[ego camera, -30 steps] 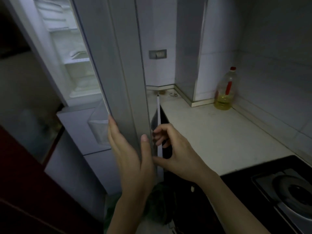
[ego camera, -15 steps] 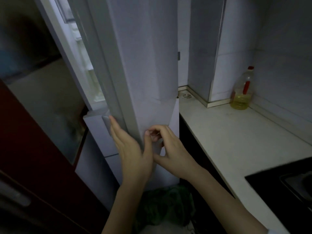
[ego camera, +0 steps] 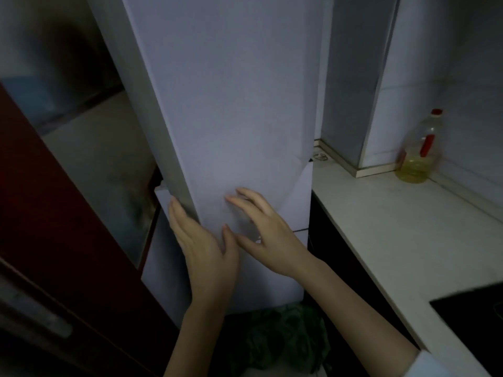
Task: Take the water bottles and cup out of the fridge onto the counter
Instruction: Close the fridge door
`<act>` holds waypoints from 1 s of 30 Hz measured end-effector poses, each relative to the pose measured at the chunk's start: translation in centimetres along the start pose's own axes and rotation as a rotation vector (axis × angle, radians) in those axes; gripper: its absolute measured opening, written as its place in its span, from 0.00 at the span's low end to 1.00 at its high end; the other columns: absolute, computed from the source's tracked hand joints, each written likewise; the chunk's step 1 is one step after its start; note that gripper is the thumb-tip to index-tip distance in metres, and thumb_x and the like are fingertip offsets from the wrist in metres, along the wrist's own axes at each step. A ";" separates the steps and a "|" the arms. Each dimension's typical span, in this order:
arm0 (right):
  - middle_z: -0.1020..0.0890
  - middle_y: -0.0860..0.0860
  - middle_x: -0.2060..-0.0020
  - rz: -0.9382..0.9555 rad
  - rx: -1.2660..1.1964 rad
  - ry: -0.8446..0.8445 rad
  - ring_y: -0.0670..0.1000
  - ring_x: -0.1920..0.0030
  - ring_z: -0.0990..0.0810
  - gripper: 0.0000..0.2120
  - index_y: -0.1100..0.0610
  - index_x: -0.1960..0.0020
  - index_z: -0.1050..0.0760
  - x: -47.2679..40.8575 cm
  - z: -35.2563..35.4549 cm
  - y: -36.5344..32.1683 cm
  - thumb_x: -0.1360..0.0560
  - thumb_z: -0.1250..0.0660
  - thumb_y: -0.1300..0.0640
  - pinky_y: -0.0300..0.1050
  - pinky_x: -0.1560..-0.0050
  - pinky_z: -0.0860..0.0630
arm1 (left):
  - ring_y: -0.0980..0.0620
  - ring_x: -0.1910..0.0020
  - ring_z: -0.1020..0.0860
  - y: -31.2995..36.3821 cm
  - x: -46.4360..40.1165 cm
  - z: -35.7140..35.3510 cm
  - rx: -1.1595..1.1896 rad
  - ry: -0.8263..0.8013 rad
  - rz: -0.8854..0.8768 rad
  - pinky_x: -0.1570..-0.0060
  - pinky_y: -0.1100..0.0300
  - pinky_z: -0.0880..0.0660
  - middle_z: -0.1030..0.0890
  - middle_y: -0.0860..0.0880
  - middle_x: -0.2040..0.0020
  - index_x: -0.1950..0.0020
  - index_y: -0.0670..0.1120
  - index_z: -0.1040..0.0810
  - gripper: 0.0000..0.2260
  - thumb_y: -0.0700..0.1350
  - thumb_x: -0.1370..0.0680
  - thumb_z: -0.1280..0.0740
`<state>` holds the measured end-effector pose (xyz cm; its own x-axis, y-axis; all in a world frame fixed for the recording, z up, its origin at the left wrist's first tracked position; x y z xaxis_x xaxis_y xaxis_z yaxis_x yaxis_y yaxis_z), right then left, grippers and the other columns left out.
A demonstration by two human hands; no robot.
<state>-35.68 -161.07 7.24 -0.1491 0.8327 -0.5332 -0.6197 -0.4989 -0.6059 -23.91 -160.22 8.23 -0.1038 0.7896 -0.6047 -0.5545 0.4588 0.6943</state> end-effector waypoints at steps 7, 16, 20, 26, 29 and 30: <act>0.46 0.51 0.24 0.084 0.049 0.017 0.47 0.25 0.46 0.27 0.49 0.26 0.41 -4.0 -2.5 1.4 0.23 0.37 0.55 0.40 0.27 0.44 | 0.37 0.25 0.48 -2.9 -2.5 -0.5 -0.051 0.105 -0.054 0.31 0.37 0.40 0.52 0.35 0.25 0.25 0.47 0.62 0.40 0.42 0.27 0.36; 0.40 0.58 0.26 0.223 0.169 0.155 0.54 0.26 0.43 0.28 0.54 0.27 0.39 -8.8 -5.5 3.2 0.26 0.36 0.59 0.45 0.28 0.45 | 0.49 0.25 0.57 -7.4 -6.5 -0.8 -0.244 0.225 -0.109 0.26 0.62 0.56 0.55 0.35 0.25 0.25 0.46 0.63 0.38 0.42 0.24 0.38; 0.39 0.61 0.27 0.258 0.170 0.139 0.57 0.27 0.43 0.28 0.56 0.28 0.38 -10.6 -6.5 3.6 0.27 0.37 0.59 0.45 0.28 0.46 | 0.46 0.25 0.53 -8.7 -8.1 -0.6 -0.273 0.202 -0.071 0.29 0.52 0.47 0.55 0.36 0.24 0.25 0.47 0.57 0.36 0.45 0.25 0.37; 0.38 0.63 0.28 0.299 0.212 0.140 0.59 0.27 0.43 0.28 0.58 0.29 0.36 -13.0 -8.3 3.9 0.29 0.34 0.60 0.50 0.29 0.41 | 0.39 0.24 0.52 -10.7 -10.5 -0.8 -0.316 0.132 -0.026 0.33 0.37 0.36 0.58 0.38 0.24 0.24 0.49 0.55 0.34 0.46 0.24 0.38; 0.38 0.64 0.28 0.306 0.237 0.141 0.59 0.27 0.43 0.29 0.57 0.29 0.38 -14.2 -9.1 4.1 0.29 0.34 0.61 0.52 0.31 0.40 | 0.38 0.24 0.53 -11.9 -11.6 -1.0 -0.311 0.111 -0.025 0.34 0.37 0.35 0.61 0.39 0.24 0.24 0.51 0.57 0.35 0.46 0.24 0.39; 0.38 0.64 0.28 0.306 0.246 0.142 0.59 0.28 0.43 0.30 0.57 0.29 0.39 -14.5 -9.4 4.1 0.29 0.34 0.61 0.53 0.32 0.40 | 0.39 0.24 0.53 -12.3 -12.0 -1.1 -0.318 0.110 -0.029 0.33 0.37 0.36 0.61 0.39 0.24 0.24 0.51 0.57 0.35 0.46 0.24 0.39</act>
<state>-28.82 -177.45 6.93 -0.2578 0.6047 -0.7535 -0.7317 -0.6315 -0.2564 -16.71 -175.78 6.53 -0.1628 0.7213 -0.6732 -0.7867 0.3169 0.5298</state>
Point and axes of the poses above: each hand's wrist, its own x-axis away from the middle knuckle, its own z-axis out of the back of the hand, y = z × x, the point moved 7 cm from there along -x, towards the middle knuckle
